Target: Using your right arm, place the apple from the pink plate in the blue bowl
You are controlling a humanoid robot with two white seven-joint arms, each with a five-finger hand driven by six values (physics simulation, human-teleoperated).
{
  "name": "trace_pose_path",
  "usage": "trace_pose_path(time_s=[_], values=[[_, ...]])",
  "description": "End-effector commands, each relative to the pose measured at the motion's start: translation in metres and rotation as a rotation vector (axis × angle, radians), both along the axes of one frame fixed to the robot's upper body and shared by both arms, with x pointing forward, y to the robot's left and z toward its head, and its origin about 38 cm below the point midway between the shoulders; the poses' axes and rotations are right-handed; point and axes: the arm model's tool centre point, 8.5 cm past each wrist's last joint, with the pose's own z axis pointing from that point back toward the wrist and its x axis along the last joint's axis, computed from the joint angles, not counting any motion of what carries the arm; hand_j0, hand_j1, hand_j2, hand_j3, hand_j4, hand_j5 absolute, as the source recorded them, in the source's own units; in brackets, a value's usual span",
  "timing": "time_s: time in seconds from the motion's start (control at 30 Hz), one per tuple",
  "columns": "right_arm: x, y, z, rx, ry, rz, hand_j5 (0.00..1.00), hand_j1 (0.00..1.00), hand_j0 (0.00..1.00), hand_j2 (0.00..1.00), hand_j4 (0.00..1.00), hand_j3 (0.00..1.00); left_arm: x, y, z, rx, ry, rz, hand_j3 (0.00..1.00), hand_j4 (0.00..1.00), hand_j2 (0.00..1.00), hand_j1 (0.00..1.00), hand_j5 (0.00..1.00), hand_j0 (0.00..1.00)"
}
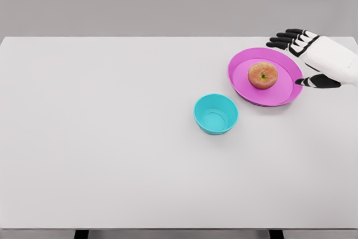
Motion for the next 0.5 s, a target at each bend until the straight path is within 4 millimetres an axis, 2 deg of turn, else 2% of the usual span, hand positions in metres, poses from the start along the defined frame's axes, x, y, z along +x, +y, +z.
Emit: trace_pose_path(time_s=[0.0,0.1,0.17,0.3,0.37,0.43,0.47], values=[[0.000,0.000,-0.001,0.005,0.005,-0.002,1.00,1.00,1.00,1.00,1.00,1.00,0.000,0.000,0.000,0.000,0.000,0.000,1.00,1.00,1.00,1.00,1.00,1.00],[0.003,-0.005,-0.002,0.013,0.009,-0.023,1.00,1.00,1.00,1.00,1.00,1.00,0.000,0.000,0.000,0.000,0.000,0.000,1.00,1.00,1.00,1.00,1.00,1.00],[0.014,-0.012,-0.015,0.014,0.050,-0.064,1.00,1.00,1.00,1.00,1.00,1.00,0.000,0.000,0.000,0.000,0.000,0.000,1.00,1.00,1.00,1.00,1.00,1.00],[0.033,-0.002,-0.013,-0.250,0.248,-0.019,1.00,1.00,1.00,1.00,1.00,1.00,0.000,0.000,0.000,0.000,0.000,0.000,1.00,1.00,1.00,1.00,1.00,1.00],[0.045,0.002,-0.017,-0.290,0.302,-0.026,1.00,1.00,1.00,1.00,1.00,1.00,0.000,0.000,0.000,0.000,0.000,0.000,1.00,1.00,1.00,1.00,1.00,1.00],[0.064,0.014,-0.026,-0.289,0.341,-0.036,1.00,1.00,1.00,1.00,1.00,1.00,0.000,0.000,0.000,0.000,0.000,0.000,1.00,1.00,1.00,1.00,1.00,1.00],[0.069,0.012,-0.033,-0.287,0.365,-0.049,1.00,1.00,1.00,1.00,1.00,1.00,0.000,0.000,0.000,0.000,0.000,0.000,1.00,1.00,1.00,1.00,1.00,1.00]])
